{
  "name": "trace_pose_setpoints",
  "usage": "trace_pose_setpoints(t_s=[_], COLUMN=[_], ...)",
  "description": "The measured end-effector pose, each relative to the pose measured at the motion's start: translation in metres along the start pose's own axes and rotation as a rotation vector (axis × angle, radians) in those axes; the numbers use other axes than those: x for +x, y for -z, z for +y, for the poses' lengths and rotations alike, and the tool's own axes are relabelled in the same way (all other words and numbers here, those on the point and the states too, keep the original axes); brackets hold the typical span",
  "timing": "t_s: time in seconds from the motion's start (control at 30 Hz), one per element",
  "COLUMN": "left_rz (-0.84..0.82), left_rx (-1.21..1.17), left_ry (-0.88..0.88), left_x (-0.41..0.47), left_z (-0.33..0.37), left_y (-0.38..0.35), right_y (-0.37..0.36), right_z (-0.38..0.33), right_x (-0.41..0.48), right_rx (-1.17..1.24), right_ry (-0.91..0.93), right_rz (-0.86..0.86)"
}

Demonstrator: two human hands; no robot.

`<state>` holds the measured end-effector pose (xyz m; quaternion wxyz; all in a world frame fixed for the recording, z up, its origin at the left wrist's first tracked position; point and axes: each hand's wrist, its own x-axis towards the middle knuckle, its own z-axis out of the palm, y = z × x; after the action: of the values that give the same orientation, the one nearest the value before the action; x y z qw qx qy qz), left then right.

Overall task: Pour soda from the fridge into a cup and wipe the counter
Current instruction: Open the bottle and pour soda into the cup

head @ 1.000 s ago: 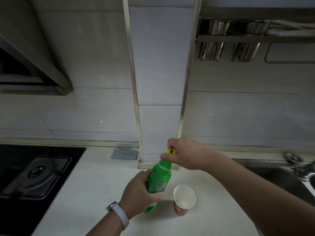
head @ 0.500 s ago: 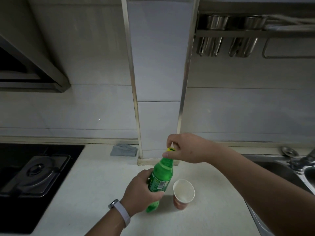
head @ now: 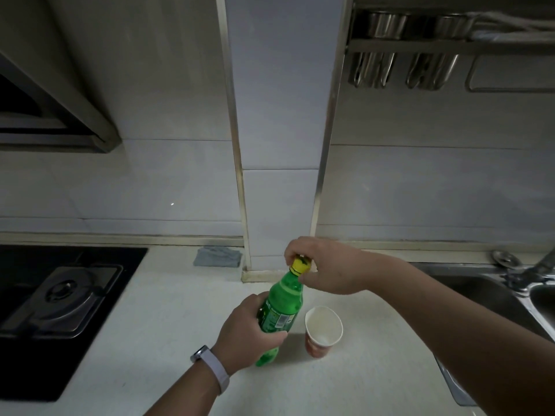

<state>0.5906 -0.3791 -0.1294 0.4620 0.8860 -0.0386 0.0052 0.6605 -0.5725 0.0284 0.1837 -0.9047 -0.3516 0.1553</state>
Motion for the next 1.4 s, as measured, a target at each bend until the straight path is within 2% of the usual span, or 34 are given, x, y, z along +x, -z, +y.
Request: trace_pose_setpoints(t_s=[0.1, 0.2, 0.4, 0.57, 0.73, 0.9, 1.07, 1.17, 1.4], left_rz=[-0.004, -0.001, -0.011, -0.036, -0.039, -0.045, -0.057, -0.062, -0.072], left_rx=[-0.007, -0.036, 0.014, 0.083, 0.131, 0.144, 0.151, 0.159, 0.149], left_ry=[-0.002, -0.008, -0.030, -0.041, -0.050, -0.053, -0.056, -0.057, -0.056], left_x=[-0.002, -0.001, 0.000, 0.000, 0.000, 0.002, 0.004, 0.005, 0.006], left_z=[0.002, 0.005, 0.003, 0.002, -0.005, -0.009, -0.010, -0.012, -0.009], left_y=[-0.002, -0.002, -0.002, -0.001, 0.002, 0.003, 0.001, -0.002, -0.008], right_y=[0.000, -0.001, 0.000, -0.002, -0.003, -0.004, -0.006, -0.008, -0.010], right_z=[-0.001, 0.001, 0.003, 0.004, 0.009, 0.012, 0.015, 0.016, 0.022], right_x=[0.000, 0.002, -0.004, -0.002, -0.008, -0.006, -0.009, -0.009, -0.009], right_rx=[0.040, -0.046, 0.014, -0.051, 0.000, -0.041, 0.006, -0.035, -0.031], right_ry=[-0.119, -0.212, -0.141, -0.232, -0.107, -0.195, -0.149, -0.184, -0.169], right_rz=[0.037, 0.070, 0.078, 0.101, 0.080, 0.077, 0.044, 0.014, 0.039])
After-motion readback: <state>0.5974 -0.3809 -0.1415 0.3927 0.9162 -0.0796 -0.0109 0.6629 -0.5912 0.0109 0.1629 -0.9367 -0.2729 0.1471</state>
